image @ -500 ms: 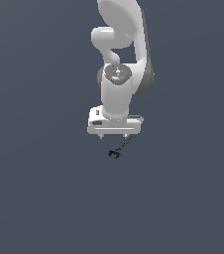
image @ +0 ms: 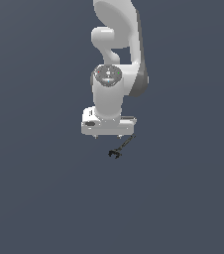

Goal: Pick up the object and move it to a goal position.

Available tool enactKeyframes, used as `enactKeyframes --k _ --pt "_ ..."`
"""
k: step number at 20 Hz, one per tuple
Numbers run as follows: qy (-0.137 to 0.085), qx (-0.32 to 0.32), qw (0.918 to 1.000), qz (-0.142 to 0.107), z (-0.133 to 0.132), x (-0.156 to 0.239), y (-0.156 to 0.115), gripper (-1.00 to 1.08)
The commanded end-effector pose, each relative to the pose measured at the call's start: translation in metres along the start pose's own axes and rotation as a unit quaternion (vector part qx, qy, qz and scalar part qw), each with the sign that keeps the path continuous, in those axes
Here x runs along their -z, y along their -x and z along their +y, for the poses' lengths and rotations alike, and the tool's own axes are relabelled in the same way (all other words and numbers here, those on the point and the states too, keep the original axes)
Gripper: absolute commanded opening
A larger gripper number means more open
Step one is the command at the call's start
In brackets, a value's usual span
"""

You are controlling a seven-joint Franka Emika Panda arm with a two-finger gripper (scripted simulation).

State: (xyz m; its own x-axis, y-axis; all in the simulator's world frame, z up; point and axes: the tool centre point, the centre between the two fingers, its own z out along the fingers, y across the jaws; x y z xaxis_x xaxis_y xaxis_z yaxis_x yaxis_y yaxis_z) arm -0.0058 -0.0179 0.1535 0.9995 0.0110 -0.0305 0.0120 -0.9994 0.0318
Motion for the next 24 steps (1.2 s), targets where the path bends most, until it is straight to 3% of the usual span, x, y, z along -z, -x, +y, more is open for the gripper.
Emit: enactKeyframes --k 1,13,24 --pt "0.0 -0.002 1.0 -0.001 0.005 -0.001 0.0 1.0" --pt "-0.002 -0.029 0.9996 0.0 -0.003 -0.007 0.001 1.0" --pt "-0.009 -0.126 0.992 0.003 -0.027 -0.03 0.007 1.0"
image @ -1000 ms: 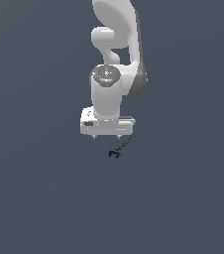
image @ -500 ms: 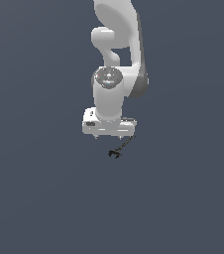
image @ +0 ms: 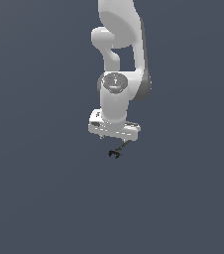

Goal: Pick up the object and move it to a goal position.

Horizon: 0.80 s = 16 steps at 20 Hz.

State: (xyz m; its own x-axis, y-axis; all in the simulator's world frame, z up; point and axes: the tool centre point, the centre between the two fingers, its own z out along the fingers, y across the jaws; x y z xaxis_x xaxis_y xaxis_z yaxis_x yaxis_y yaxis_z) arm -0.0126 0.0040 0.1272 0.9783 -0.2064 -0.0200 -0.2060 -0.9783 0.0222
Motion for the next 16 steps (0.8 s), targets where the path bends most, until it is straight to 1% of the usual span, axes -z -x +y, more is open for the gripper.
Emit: enactKeyframes --k 1,5,9,12,16 --pt "-0.002 -0.029 0.9996 0.001 -0.006 -0.007 0.003 1.0" --pt "-0.005 -0.077 0.997 0.001 -0.016 -0.018 0.009 1.0" --pt "-0.007 -0.126 0.992 0.002 -0.025 -0.028 0.015 1.0" --pt "-0.009 -0.162 0.9867 0.003 -0.032 -0.036 0.02 1.0" --pt "-0.011 -0.21 0.9776 0.004 -0.04 -0.046 0.027 1.0"
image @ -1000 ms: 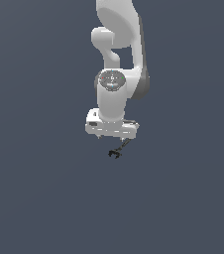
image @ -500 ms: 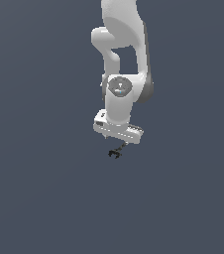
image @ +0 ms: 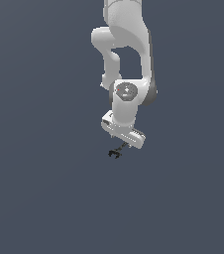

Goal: Pick up the object and move it to a goal position.

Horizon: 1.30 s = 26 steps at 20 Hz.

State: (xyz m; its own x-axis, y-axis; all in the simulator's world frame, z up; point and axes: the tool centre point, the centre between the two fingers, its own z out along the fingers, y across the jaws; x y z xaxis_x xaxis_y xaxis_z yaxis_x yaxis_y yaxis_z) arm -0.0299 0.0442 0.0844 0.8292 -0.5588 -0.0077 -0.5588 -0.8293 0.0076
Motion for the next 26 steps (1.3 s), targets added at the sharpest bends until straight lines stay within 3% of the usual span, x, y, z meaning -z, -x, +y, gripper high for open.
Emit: enactKeyframes --k 1,13,26 --pt "-0.001 -0.031 0.9995 0.001 -0.003 -0.006 0.006 1.0" --pt "-0.004 -0.121 0.9927 0.003 -0.01 -0.025 0.023 1.0" --pt "-0.004 -0.131 0.9914 0.003 -0.01 -0.038 0.025 1.0"
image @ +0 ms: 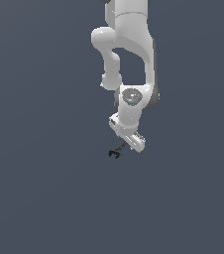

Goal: Pick up the object and move it to a goal position.

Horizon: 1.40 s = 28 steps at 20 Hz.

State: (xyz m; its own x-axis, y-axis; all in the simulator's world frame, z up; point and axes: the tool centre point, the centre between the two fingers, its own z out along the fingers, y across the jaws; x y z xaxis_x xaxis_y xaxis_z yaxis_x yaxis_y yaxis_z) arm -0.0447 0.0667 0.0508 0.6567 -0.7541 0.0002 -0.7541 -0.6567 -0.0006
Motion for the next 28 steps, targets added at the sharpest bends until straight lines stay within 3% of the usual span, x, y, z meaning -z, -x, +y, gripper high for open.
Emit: enactKeyframes --k 1,12,13,28 --pt "0.0 0.0 1.0 0.0 0.001 -0.009 0.0 1.0" --pt "0.0 -0.002 1.0 0.0 0.0 -0.043 0.0 1.0" --pt "0.0 -0.002 1.0 0.0 0.0 -0.043 0.0 -1.0" --pt "0.0 -0.004 1.0 0.001 -0.003 -0.039 0.005 -1.0"
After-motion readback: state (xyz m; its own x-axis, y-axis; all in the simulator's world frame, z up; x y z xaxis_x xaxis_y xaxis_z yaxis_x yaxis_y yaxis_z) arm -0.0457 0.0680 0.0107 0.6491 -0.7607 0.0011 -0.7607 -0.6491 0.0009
